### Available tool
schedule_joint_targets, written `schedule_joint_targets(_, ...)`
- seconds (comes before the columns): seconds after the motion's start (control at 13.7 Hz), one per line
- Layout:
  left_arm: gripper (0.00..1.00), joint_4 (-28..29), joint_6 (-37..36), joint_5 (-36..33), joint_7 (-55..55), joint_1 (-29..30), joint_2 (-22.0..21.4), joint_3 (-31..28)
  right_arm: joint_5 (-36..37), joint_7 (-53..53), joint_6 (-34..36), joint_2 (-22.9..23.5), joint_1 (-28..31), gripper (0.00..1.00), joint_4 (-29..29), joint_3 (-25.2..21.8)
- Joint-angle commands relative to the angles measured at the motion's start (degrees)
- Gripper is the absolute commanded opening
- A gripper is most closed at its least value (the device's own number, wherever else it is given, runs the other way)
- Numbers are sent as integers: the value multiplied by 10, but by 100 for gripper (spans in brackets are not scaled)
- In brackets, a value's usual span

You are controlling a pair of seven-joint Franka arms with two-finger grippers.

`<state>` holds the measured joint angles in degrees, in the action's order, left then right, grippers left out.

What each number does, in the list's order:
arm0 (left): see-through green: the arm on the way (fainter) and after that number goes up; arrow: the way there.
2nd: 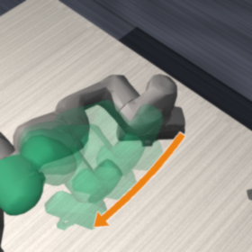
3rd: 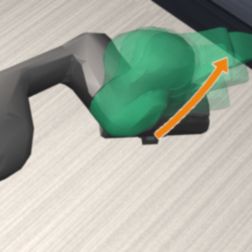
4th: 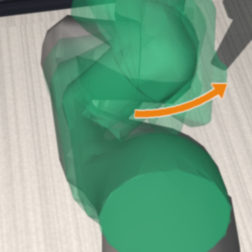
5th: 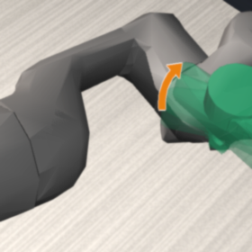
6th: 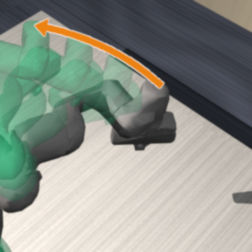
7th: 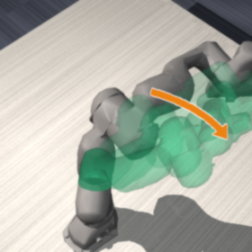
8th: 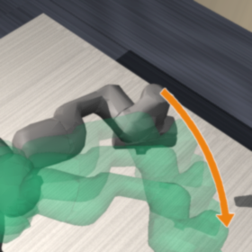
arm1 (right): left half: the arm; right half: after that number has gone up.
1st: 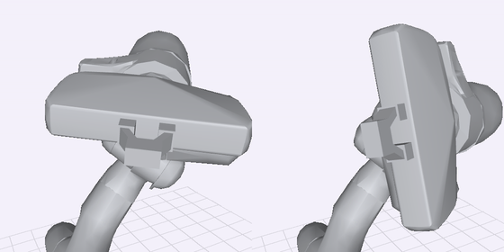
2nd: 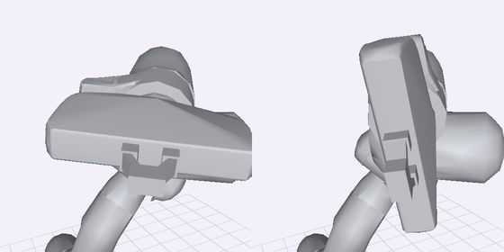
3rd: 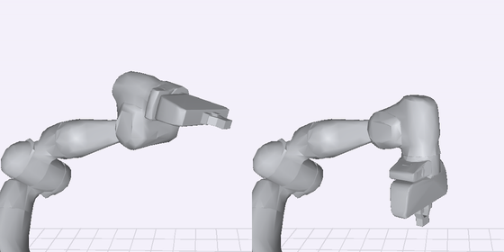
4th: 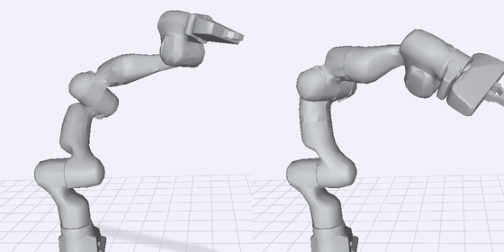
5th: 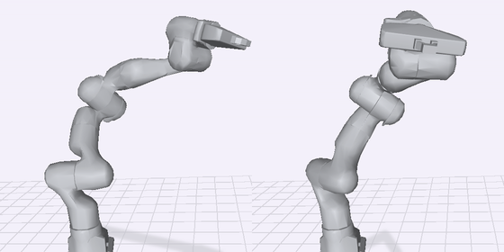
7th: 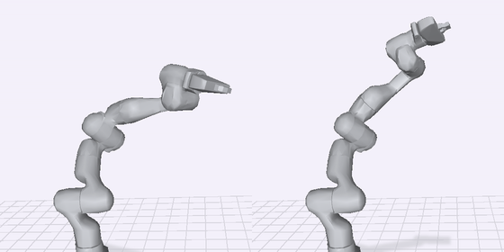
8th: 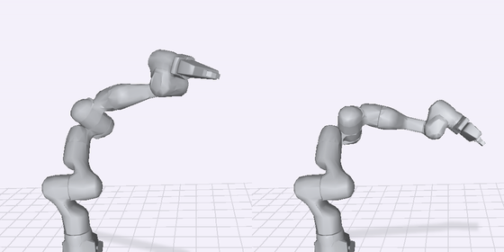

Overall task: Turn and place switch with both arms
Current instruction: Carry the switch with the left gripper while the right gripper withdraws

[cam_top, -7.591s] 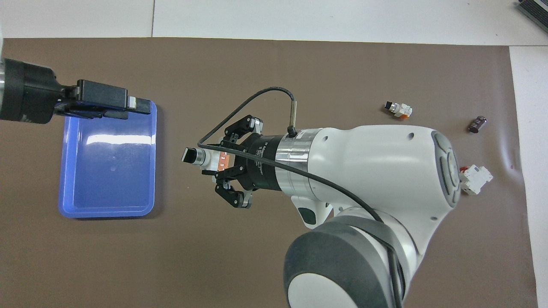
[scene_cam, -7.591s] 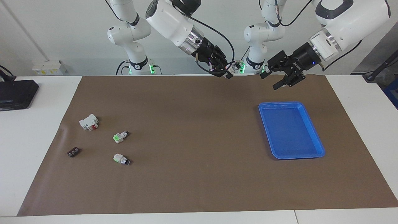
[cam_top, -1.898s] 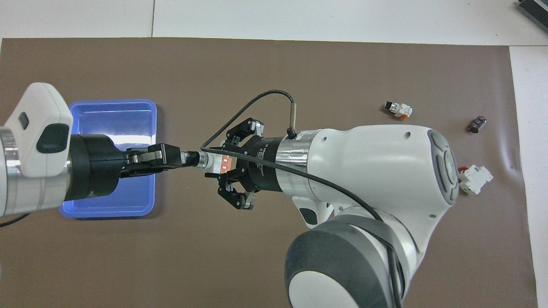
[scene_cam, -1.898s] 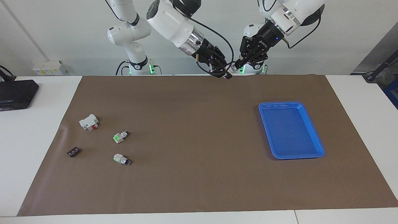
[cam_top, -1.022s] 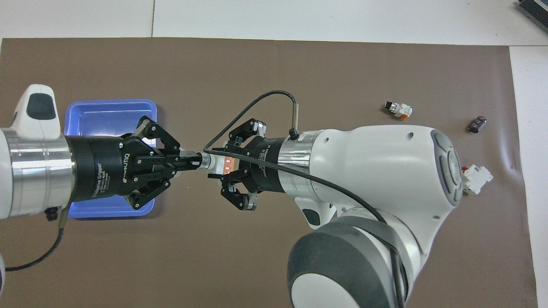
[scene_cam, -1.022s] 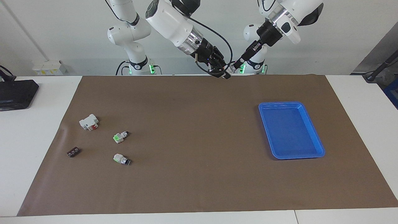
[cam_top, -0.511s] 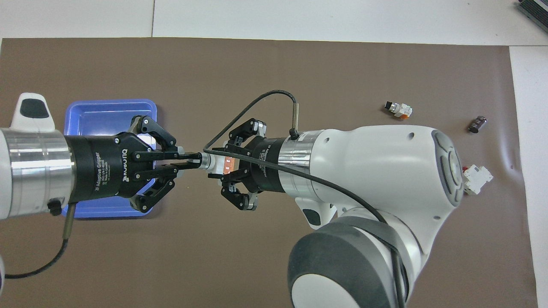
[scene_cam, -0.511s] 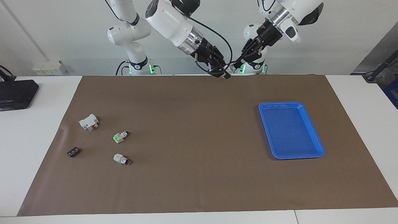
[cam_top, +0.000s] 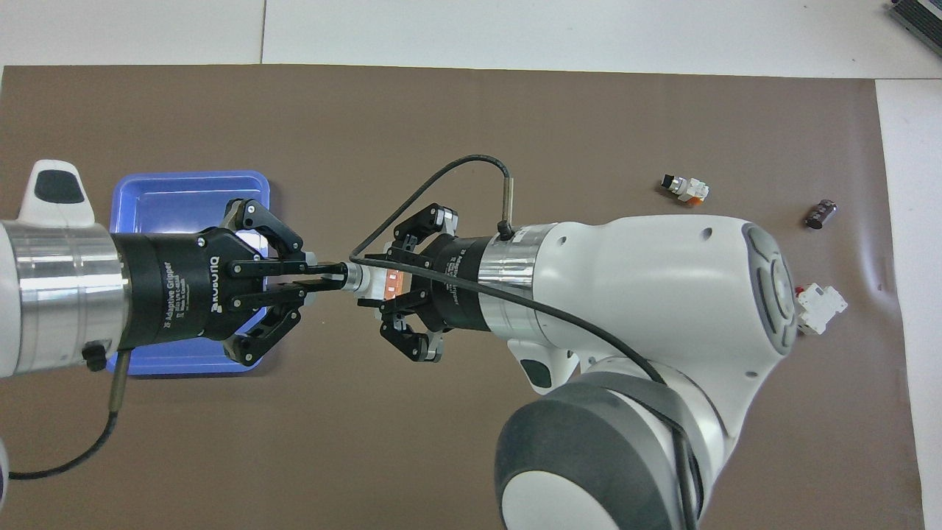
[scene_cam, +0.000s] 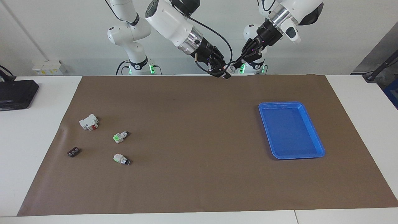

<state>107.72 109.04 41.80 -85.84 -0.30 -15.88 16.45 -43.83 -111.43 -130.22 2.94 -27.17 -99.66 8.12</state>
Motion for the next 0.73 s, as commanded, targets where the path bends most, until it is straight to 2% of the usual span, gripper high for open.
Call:
schedule_joint_targets(0.0,0,3,18,6,-6,5,-8,10,5,-5,15,0,4,99,3,5)
schedule_joint_targets(0.15,0,6,18,-1,8,10,-8,10,20,-5,16,-2,4,100,3,6)
schedule_joint_targets(0.36,0,13,9,-55,29,17,-12,9,22,-5,22,-7,5,100,3,5)
schedule_joint_targets(0.51,0,22,1,-77,47,36,-15,9,30,0,46,-14,10,100,3,1)
schedule_joint_targets(0.66,0,36,-15,-106,98,76,-20,8,75,25,84,-29,19,100,3,1)
